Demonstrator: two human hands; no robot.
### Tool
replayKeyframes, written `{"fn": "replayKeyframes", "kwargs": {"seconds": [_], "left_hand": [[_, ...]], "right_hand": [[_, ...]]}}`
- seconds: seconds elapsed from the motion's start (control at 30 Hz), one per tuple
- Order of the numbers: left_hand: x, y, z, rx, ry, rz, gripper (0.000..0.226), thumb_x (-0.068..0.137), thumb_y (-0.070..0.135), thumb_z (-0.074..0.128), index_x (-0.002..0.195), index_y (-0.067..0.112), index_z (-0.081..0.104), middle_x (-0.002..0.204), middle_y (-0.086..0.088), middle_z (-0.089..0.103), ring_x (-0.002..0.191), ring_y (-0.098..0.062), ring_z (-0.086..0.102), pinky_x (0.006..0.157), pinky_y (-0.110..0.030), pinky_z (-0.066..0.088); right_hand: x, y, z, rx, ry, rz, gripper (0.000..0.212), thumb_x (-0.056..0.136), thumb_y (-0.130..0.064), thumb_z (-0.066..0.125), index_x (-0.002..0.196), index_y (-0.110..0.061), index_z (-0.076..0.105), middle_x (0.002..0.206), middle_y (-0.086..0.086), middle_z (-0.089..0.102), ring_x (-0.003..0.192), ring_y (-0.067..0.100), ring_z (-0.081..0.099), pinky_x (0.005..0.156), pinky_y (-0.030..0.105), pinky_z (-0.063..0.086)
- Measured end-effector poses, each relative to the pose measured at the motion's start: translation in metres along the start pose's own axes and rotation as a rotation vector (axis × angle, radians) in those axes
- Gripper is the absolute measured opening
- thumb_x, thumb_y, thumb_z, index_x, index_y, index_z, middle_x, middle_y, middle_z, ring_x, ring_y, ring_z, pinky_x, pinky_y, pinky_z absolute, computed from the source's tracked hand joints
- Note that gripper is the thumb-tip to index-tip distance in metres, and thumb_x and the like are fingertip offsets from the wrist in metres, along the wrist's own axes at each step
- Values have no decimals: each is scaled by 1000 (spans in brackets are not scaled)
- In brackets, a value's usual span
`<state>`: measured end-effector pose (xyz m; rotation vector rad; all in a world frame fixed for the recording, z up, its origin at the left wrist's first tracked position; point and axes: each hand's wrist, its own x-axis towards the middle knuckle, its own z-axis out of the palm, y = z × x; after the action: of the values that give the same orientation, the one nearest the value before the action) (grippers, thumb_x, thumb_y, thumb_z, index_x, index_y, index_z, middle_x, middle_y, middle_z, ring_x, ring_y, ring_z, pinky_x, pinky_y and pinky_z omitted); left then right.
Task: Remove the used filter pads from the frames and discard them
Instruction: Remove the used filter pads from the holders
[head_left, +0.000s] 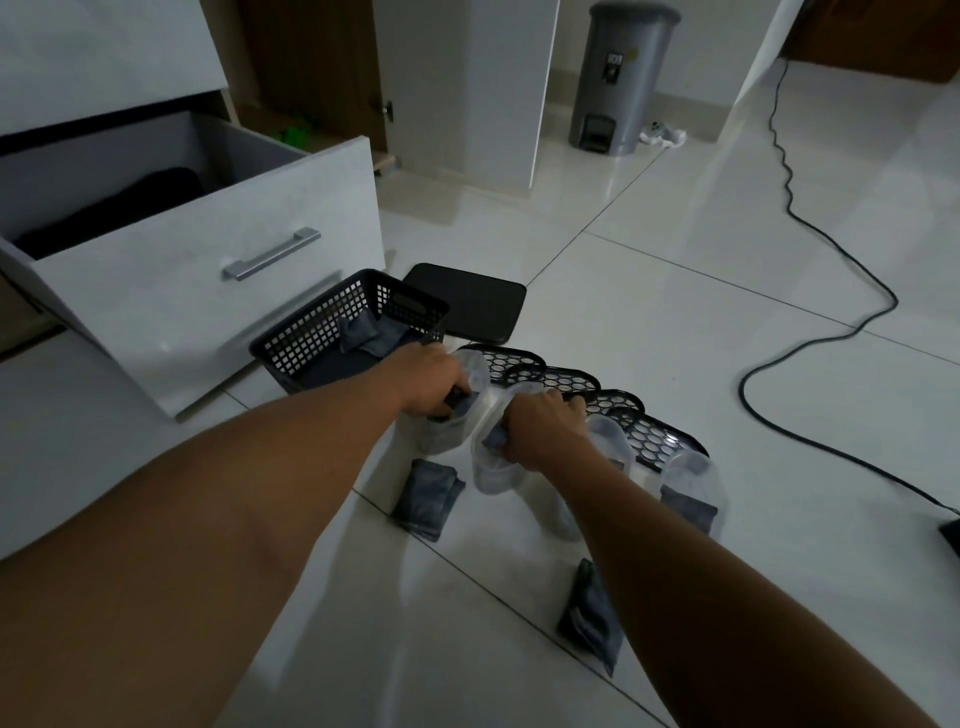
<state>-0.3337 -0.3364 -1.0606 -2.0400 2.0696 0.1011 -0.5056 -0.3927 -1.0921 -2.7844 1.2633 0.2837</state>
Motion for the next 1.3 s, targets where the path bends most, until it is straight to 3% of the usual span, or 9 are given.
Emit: {"fn": "replayKeyframes", "kwargs": {"seconds": [0.23, 0.37, 0.53, 0.73, 0.83, 0.97, 1.07, 1.13, 1.3], "left_hand": [[6, 10, 3, 51, 52, -60, 32, 84, 24, 69, 116, 30, 68, 115, -9, 66, 107, -28, 61, 86, -34, 45], [11, 3, 1, -42, 40, -130, 54, 78, 22, 71, 129, 26, 55, 119, -6, 66, 109, -27, 62, 87, -36, 45], [25, 26, -11, -176, 230, -102, 45, 79, 42, 66, 117, 23, 53, 104, 3, 65, 101, -22, 57, 89, -40, 39], [55, 110, -35, -195, 280, 94, 47, 80, 56, 58, 114, 24, 57, 110, 4, 66, 108, -21, 51, 93, -44, 34], [63, 155, -43, -171, 208, 217, 67, 75, 74, 52, 121, 25, 57, 115, 3, 64, 110, -21, 48, 93, -45, 31], [65, 200, -39, -52, 67, 318, 110, 40, 104, 44, 114, 24, 59, 106, 3, 61, 104, -19, 44, 88, -43, 27], [63, 216, -32, 25, 3, 364, 117, 25, 102, 51, 112, 24, 58, 107, 3, 59, 107, -20, 42, 92, -47, 26], [64, 221, -27, 69, -19, 367, 123, 24, 101, 53, 119, 23, 56, 115, 1, 57, 112, -22, 41, 97, -51, 25], [65, 222, -20, 66, 20, 343, 127, 22, 102, 51, 122, 22, 55, 116, 1, 58, 113, -22, 43, 100, -53, 26]], "right_hand": [[3, -3, 9, 15, 51, 17, 41, 87, -48, 61, 114, -18, 61, 116, 9, 61, 112, 30, 52, 94, 48, 32], [0, 11, -4, 185, 43, 31, 34, 86, -39, 64, 115, -22, 63, 117, 4, 63, 117, 28, 54, 103, 52, 27], [-16, 69, -14, 298, 176, 220, 21, 92, -25, 50, 105, -21, 65, 104, 5, 68, 105, 28, 58, 98, 48, 30], [-41, 151, -9, 384, 104, 500, 26, 86, -29, 47, 101, -21, 66, 103, 4, 68, 103, 28, 58, 95, 49, 29], [-55, 179, 0, 478, 43, 583, 21, 86, -30, 47, 92, -22, 65, 101, 3, 65, 102, 28, 57, 93, 50, 29], [-62, 207, 23, 782, 0, 589, 25, 79, -32, 47, 79, -12, 63, 103, 14, 66, 89, 28, 54, 85, 48, 44], [-73, 201, 19, 1067, -19, 602, 34, 96, -27, 37, 105, -4, 60, 108, 16, 57, 87, 23, 50, 73, 33, 39], [-74, 201, 24, 1163, -64, 609, 44, 97, -32, 30, 116, -3, 57, 115, 17, 58, 93, 25, 52, 78, 35, 40], [-72, 203, 35, 1148, -83, 617, 38, 97, -35, 23, 106, -9, 50, 110, 13, 52, 94, 25, 47, 86, 36, 35]]}}
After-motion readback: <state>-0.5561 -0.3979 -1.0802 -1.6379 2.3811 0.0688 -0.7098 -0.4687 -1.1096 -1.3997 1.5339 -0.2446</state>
